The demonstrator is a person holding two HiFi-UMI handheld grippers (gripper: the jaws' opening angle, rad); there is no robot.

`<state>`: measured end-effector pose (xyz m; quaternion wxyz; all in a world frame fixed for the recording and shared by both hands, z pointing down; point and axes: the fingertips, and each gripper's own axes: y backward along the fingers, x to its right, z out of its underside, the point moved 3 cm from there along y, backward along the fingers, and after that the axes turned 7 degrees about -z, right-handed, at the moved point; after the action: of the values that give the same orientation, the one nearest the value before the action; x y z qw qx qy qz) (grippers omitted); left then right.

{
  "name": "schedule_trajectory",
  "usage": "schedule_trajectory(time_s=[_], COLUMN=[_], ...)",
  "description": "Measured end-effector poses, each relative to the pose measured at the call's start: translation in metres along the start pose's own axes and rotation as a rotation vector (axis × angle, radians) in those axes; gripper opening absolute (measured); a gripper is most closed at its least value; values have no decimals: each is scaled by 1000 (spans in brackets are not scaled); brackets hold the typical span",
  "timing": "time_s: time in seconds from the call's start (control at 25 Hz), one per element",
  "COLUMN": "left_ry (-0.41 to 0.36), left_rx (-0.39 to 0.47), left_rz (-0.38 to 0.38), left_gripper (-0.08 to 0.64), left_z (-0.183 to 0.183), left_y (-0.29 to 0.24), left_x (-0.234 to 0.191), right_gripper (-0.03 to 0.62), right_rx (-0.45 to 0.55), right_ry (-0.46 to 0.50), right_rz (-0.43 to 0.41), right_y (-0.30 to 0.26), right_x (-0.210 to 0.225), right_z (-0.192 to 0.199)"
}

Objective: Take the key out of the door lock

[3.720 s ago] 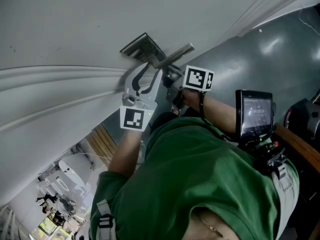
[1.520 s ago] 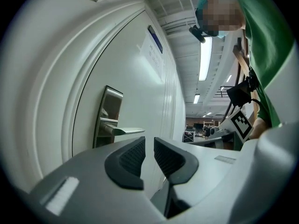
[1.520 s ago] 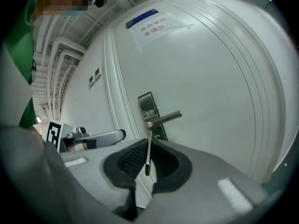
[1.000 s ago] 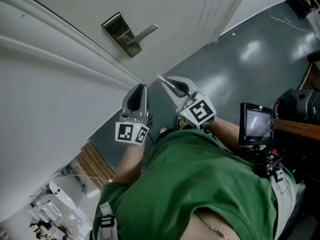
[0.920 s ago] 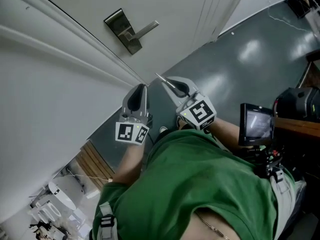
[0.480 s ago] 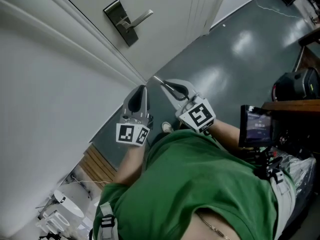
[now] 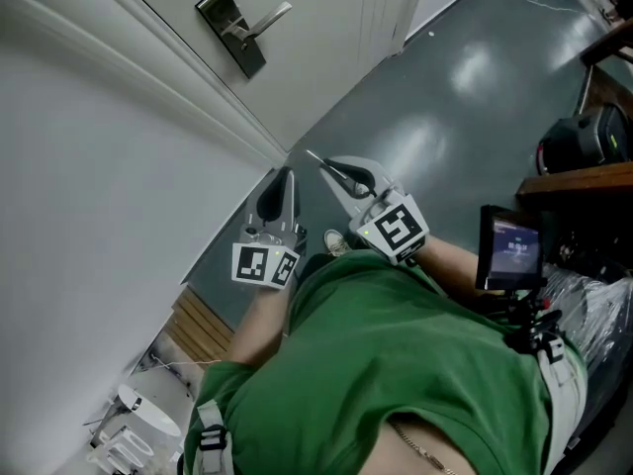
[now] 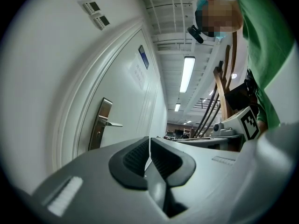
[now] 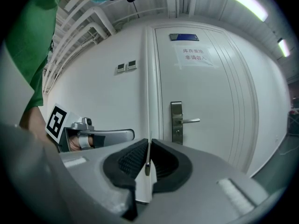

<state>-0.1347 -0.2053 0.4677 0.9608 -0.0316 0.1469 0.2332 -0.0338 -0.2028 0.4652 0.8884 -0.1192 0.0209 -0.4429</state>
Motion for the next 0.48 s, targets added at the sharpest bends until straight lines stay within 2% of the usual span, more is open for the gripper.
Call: schedule_trajectory(time_s=[0.16,0.48], left_ry=[-2,12], left_rx=[-2,-6], left_rz=[20,22], left_gripper=[14,12], left_z=[-1,2], left_y=[15,16], left_x=[1,1], right_gripper=[26,26], right_rx=[-7,-24], right_ry=[1,1], right_rz=[7,6], right_y=[2,2], right_x=[-17,-19], right_z=[3,6])
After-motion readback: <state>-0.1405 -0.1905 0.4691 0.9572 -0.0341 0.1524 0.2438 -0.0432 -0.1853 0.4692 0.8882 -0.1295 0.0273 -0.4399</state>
